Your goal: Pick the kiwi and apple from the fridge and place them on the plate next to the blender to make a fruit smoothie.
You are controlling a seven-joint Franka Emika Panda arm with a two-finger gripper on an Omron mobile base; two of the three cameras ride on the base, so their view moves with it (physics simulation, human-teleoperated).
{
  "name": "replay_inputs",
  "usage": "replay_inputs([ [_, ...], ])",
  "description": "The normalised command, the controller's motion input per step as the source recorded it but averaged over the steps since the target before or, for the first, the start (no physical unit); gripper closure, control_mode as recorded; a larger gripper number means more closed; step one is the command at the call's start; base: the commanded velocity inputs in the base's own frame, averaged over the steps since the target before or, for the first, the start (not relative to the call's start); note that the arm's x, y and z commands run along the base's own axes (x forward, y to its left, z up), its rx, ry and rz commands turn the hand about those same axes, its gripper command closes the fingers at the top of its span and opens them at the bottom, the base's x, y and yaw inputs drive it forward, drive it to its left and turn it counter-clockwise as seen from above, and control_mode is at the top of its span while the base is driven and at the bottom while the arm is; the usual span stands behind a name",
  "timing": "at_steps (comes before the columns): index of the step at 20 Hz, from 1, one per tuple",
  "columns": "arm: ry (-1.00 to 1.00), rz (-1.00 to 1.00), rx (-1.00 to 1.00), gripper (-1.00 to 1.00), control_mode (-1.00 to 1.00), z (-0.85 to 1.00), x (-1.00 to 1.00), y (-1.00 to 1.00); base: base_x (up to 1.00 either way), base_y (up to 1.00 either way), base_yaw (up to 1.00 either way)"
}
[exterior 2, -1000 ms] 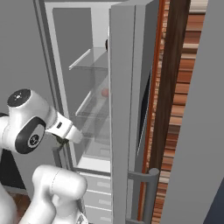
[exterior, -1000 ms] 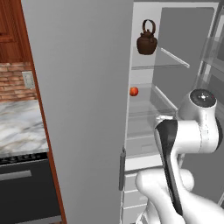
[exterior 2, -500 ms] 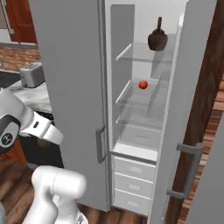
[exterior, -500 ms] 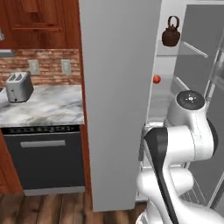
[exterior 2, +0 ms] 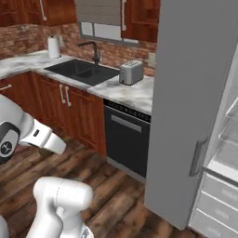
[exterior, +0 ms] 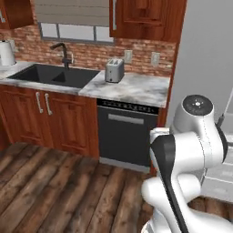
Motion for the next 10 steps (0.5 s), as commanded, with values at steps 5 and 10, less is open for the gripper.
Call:
replay_inputs([
  [5, 0.0, 0.0, 0.0, 1.0, 1.0, 0.0, 0.0, 0.0, -0.1, 0.7, 0.79],
  [10, 0.0, 0.0, 0.0, 1.0, 1.0, 0.0, 0.0, 0.0, -0.04, 0.51, 0.83],
])
